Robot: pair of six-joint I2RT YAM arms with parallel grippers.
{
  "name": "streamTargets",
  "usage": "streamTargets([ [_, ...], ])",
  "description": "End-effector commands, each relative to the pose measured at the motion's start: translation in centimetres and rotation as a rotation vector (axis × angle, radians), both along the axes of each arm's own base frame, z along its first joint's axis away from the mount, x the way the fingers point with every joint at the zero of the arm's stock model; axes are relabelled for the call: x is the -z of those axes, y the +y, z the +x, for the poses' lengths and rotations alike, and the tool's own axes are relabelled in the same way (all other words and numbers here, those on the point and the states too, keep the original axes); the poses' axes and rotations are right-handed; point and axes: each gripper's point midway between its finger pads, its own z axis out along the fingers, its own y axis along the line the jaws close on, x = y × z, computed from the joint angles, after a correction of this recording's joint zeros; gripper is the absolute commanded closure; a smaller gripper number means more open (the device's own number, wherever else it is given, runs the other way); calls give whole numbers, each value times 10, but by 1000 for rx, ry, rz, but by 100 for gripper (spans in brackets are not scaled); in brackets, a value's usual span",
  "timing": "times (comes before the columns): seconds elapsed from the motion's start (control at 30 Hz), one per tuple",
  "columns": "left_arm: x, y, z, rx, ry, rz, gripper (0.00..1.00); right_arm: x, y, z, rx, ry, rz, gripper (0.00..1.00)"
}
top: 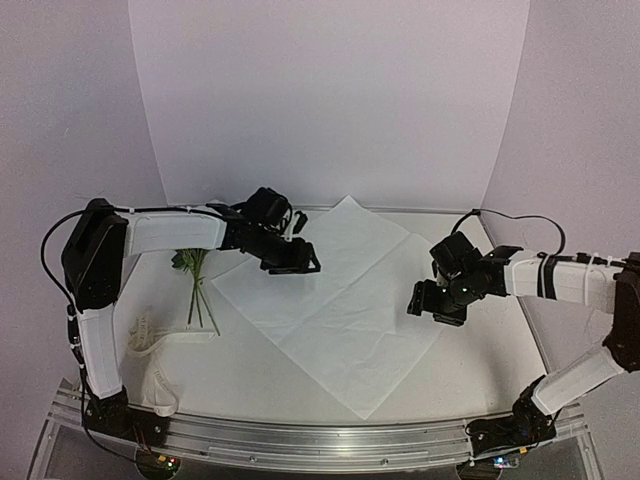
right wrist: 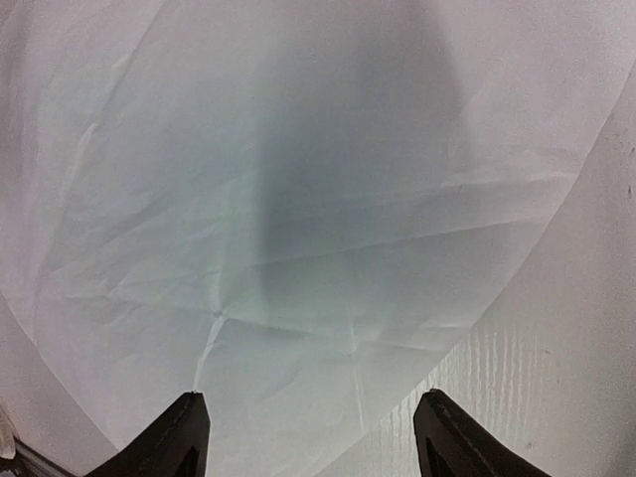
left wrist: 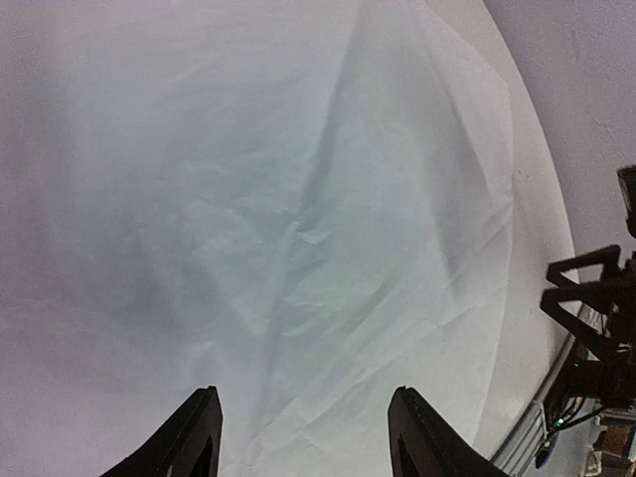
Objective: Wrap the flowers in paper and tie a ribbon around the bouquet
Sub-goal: Unfold the folded wrapping paper at the center of the board, then move the flattened wrapping paper to the center of the board.
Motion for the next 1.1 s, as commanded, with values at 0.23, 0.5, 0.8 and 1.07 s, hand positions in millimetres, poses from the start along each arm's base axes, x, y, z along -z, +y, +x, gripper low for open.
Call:
streamTargets([
  [0.23, 65, -44, -28, 0, 130, -74, 43, 12, 18, 89, 104, -70, 140, 39],
  [0.5, 89, -17, -53, -19, 173, -27, 43, 41, 17, 85, 134, 0, 116, 43],
  [0.8, 104, 16, -74, -45, 192, 54, 43, 69, 11, 47, 158, 45, 31, 46],
  [1.07, 106, 27, -79, -61, 192, 78, 44, 87, 0, 13, 221, 54, -9, 46],
])
